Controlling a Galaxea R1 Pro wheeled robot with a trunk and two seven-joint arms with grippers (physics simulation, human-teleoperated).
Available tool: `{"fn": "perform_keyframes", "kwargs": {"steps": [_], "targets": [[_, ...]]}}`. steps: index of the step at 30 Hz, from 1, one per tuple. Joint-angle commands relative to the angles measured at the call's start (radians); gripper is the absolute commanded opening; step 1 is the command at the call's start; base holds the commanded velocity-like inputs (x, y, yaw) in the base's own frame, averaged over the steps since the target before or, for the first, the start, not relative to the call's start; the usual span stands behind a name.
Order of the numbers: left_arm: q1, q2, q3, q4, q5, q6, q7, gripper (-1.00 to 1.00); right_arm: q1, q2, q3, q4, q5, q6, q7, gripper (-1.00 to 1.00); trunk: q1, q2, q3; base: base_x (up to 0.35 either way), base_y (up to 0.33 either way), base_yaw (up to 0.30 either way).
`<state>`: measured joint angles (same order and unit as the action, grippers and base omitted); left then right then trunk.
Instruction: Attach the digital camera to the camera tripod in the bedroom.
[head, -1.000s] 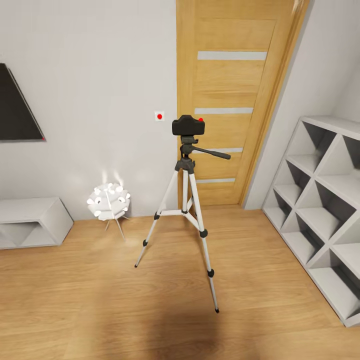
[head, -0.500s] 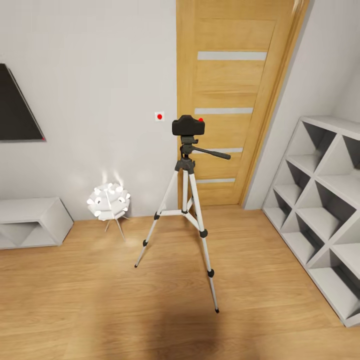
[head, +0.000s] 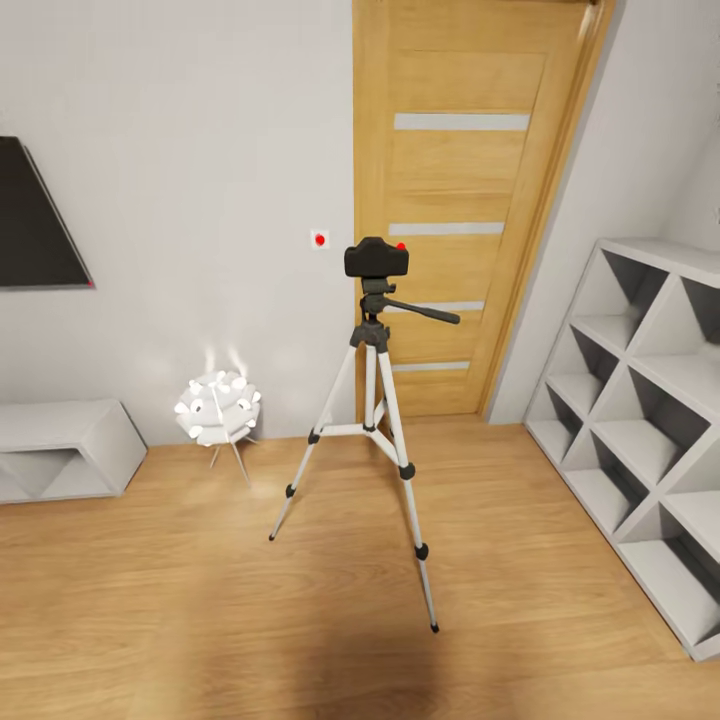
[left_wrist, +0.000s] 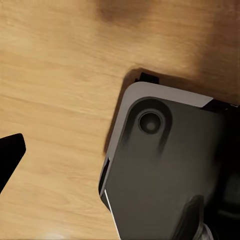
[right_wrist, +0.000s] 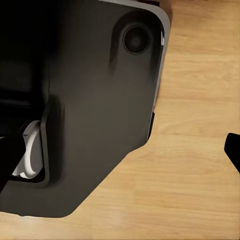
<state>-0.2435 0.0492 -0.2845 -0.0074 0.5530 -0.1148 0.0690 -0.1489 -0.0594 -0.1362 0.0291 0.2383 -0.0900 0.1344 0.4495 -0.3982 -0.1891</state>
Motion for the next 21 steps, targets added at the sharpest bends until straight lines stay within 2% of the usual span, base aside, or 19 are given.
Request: {"fn": "perform_keyframes", "kwargs": {"steps": [1,21], "targets": [[0.0,0.0,-0.009,0.0,0.007,-0.002,0.003,1.0,-0.001,-0.001,-0.008,0.003,0.008,-0.006,0.002,1.0,0.001,-0.002,0.0,0.0,0.0,0.0],[0.0,0.0,-0.009,0.0,0.007,-0.002,0.003,1.0,-0.001,0.001,-0.008,0.003,0.009,-0.005,0.002,1.0,0.001,-0.002,0.031,0.0,0.0,0.0]]}}
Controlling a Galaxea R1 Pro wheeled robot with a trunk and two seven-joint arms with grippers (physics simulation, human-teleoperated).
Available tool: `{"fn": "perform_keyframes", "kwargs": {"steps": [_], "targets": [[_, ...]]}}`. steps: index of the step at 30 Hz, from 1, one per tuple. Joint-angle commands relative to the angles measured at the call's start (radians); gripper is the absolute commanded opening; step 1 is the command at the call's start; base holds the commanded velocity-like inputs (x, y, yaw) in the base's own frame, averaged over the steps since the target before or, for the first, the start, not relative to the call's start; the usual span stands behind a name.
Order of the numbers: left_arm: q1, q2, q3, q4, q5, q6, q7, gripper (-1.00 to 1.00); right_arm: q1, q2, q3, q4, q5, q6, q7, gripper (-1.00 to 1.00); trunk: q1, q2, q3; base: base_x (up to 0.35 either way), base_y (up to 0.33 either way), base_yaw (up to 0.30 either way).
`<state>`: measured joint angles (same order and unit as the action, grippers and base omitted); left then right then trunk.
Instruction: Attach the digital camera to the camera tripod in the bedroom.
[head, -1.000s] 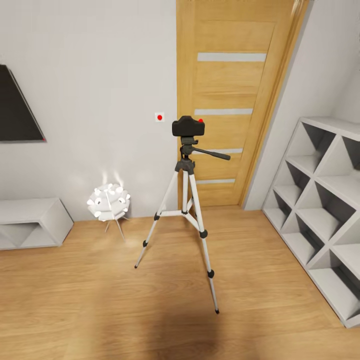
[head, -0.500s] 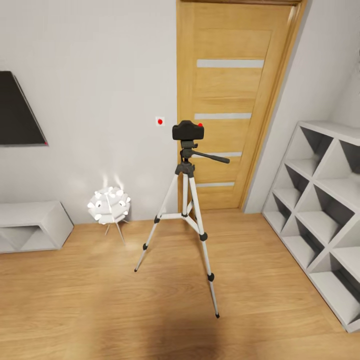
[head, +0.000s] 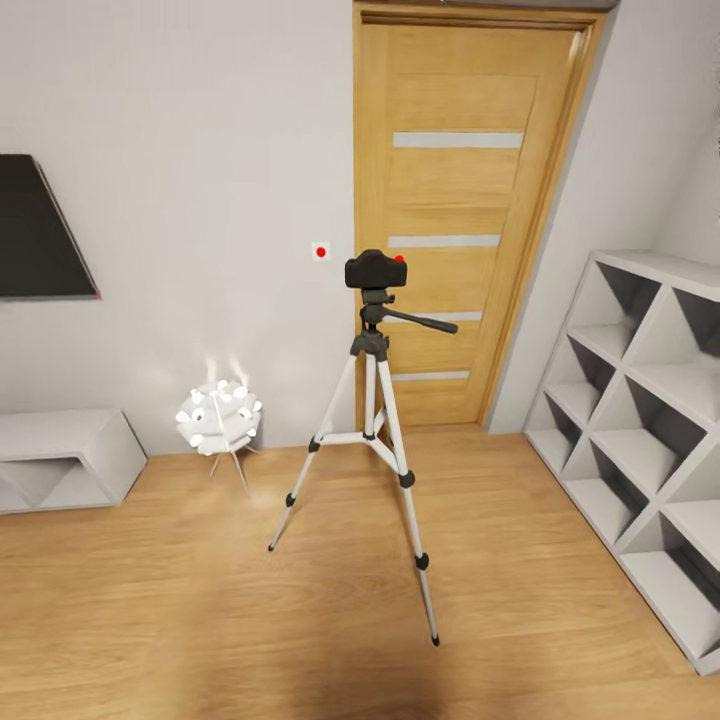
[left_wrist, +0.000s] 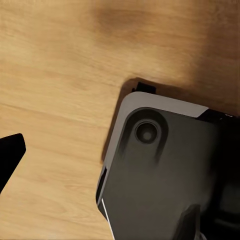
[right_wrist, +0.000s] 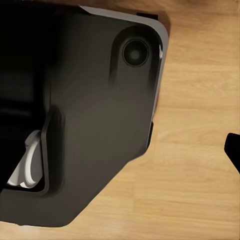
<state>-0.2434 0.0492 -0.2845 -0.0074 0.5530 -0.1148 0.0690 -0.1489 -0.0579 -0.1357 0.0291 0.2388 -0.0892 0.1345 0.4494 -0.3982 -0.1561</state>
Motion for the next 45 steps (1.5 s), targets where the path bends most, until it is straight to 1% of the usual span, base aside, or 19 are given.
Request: {"fn": "perform_keyframes", "kwargs": {"steps": [1,45], "targets": [[0.0,0.0,-0.009,0.0,0.007,-0.002,0.003,1.0,-0.001,-0.001,-0.008,0.003,0.009,-0.006,0.002,1.0,0.001,-0.002,0.0,0.0,0.0,0.0],[0.0,0.0,-0.009,0.0,0.007,-0.002,0.003,1.0,-0.001,0.0,-0.008,0.003,0.011,-0.006,0.002,1.0,0.001,-0.002,0.069,0.0,0.0,0.0]]}}
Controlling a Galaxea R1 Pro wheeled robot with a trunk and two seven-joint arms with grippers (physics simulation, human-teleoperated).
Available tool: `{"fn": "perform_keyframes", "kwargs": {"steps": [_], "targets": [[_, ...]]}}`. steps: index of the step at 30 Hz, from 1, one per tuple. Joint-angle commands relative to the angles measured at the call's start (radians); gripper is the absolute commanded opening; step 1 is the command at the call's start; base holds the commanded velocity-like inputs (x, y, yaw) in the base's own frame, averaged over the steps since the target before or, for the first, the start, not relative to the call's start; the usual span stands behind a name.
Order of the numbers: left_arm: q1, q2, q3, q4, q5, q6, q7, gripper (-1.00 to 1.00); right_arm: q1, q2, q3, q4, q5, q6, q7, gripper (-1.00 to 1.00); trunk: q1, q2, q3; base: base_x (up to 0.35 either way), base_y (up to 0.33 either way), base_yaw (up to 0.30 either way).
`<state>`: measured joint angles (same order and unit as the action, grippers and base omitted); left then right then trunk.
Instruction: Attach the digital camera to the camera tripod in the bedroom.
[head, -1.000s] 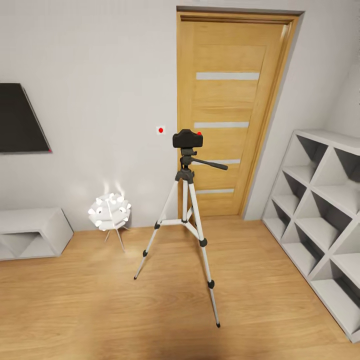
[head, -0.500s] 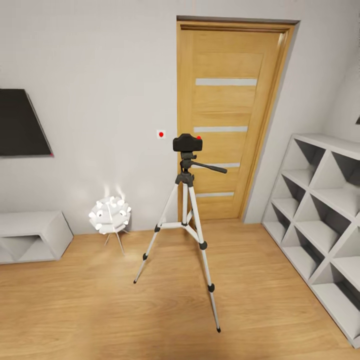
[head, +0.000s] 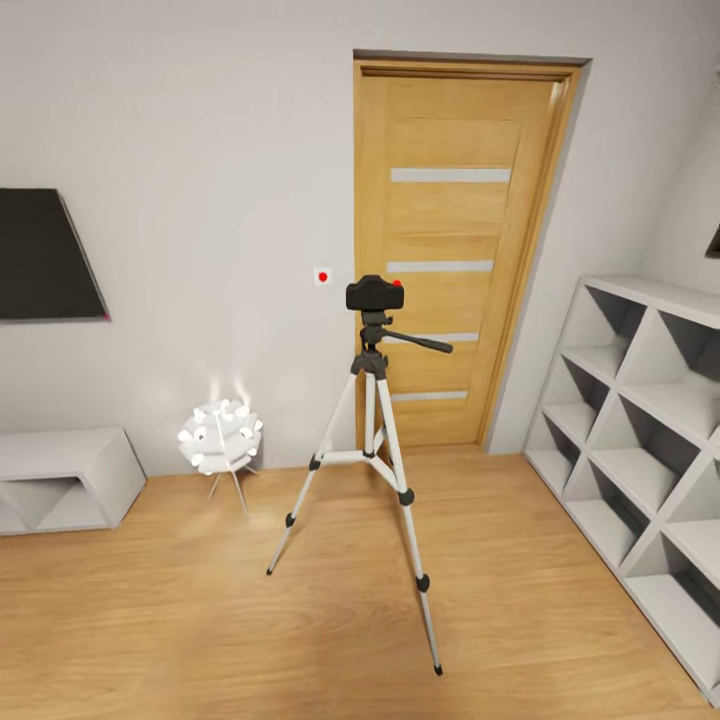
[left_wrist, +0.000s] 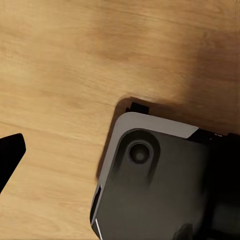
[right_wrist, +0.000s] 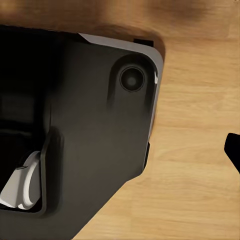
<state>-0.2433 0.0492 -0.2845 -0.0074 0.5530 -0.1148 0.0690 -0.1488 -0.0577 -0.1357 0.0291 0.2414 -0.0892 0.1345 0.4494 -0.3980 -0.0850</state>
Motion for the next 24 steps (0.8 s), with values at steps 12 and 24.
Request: {"fn": "perform_keyframes", "kwargs": {"steps": [12,24], "targets": [[-0.001,0.0,-0.009,0.0,0.007,-0.002,0.003,1.0,-0.002,-0.001,-0.008,0.003,0.01,-0.006,0.002,1.0,0.001,-0.002,0.017,0.0,0.0,0.0],[-0.001,0.0,-0.009,0.0,0.007,-0.002,0.003,1.0,-0.002,-0.001,-0.008,0.003,0.012,-0.006,0.002,1.0,0.001,-0.002,0.036,0.0,0.0,0.0]]}}
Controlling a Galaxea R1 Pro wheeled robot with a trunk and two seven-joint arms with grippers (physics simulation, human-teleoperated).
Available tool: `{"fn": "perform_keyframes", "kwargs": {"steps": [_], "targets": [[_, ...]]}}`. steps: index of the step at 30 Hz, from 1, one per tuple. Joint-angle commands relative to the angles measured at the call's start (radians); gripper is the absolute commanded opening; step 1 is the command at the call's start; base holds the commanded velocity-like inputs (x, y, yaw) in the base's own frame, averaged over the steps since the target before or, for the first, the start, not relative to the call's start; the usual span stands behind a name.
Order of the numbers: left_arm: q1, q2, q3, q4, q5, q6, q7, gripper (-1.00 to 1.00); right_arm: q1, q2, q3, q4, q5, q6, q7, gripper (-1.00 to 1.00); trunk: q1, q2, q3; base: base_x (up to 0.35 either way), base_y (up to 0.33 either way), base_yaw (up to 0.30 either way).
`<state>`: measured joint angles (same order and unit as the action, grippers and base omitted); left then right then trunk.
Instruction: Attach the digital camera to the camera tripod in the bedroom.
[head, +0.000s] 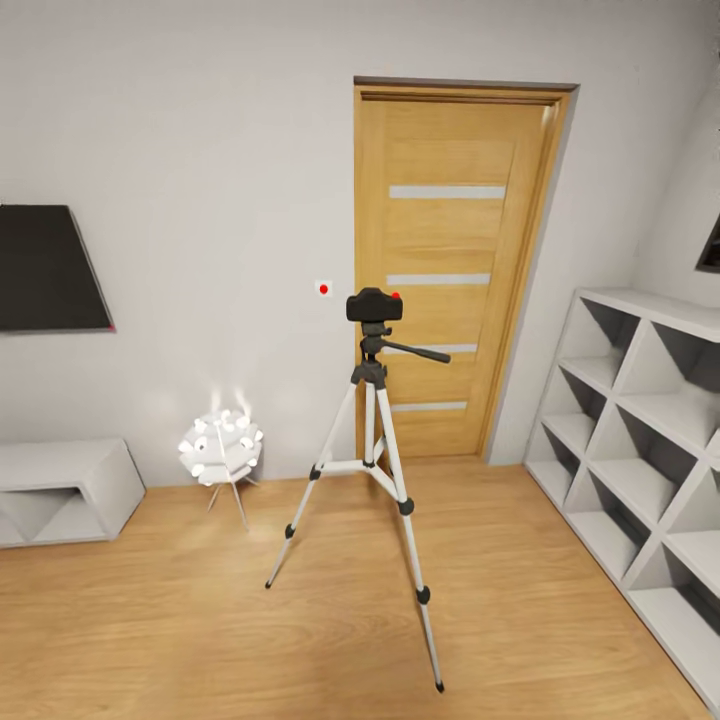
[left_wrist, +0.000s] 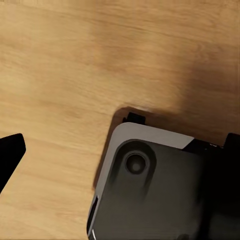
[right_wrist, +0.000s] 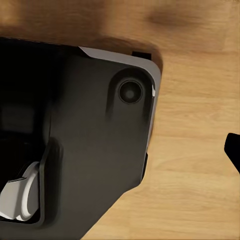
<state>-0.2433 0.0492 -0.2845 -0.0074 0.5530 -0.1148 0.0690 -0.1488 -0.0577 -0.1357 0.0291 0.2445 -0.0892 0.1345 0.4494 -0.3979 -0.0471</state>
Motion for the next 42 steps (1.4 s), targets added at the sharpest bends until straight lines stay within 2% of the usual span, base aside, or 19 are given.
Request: {"fn": "perform_keyframes", "kwargs": {"steps": [1,42], "targets": [[-0.001,0.0,-0.008,0.0,0.007,-0.002,0.003,1.0,-0.002,-0.001,-0.008,0.003,0.008,-0.006,0.002,1.0,0.001,-0.002,-0.001,0.0,0.0,0.0],[-0.001,0.0,-0.008,0.0,0.007,-0.002,0.003,1.0,-0.002,-0.001,-0.008,0.003,0.01,-0.007,0.002,1.0,0.001,-0.002,0.064,0.0,0.0,0.0]]}}
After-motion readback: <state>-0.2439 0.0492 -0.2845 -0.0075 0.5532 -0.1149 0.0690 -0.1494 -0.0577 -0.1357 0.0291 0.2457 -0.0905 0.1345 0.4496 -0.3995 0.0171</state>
